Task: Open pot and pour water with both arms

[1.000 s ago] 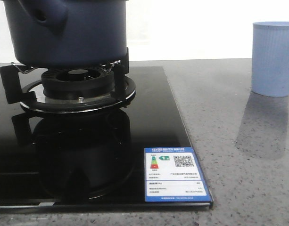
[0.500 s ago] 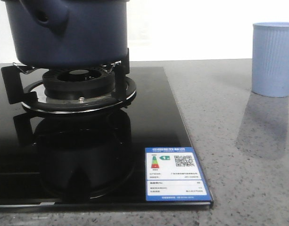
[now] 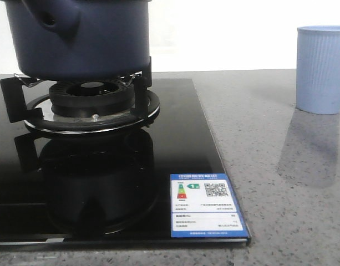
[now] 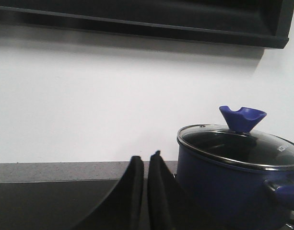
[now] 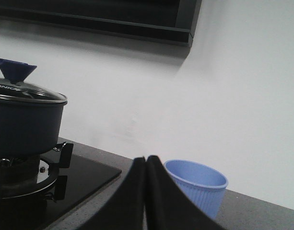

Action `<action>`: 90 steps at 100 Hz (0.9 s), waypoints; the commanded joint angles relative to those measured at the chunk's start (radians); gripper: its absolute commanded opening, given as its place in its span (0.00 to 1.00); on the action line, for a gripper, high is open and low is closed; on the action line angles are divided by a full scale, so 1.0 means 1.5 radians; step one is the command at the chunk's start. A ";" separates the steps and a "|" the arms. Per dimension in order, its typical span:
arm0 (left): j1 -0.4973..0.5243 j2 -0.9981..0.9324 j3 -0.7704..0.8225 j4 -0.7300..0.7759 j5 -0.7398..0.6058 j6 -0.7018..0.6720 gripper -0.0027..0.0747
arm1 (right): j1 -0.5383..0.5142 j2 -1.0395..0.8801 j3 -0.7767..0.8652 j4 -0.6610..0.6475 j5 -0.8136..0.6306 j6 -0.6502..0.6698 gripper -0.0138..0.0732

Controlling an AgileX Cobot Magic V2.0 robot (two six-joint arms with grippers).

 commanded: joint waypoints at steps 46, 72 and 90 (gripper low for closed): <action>0.003 0.006 -0.017 -0.006 -0.046 -0.002 0.01 | 0.001 0.005 -0.015 0.006 -0.030 -0.007 0.09; 0.004 0.006 -0.010 0.018 -0.048 -0.002 0.01 | 0.001 0.005 -0.015 0.006 -0.030 -0.007 0.09; 0.008 0.001 0.070 0.177 -0.063 -0.110 0.01 | 0.001 0.005 -0.015 0.006 -0.030 -0.007 0.09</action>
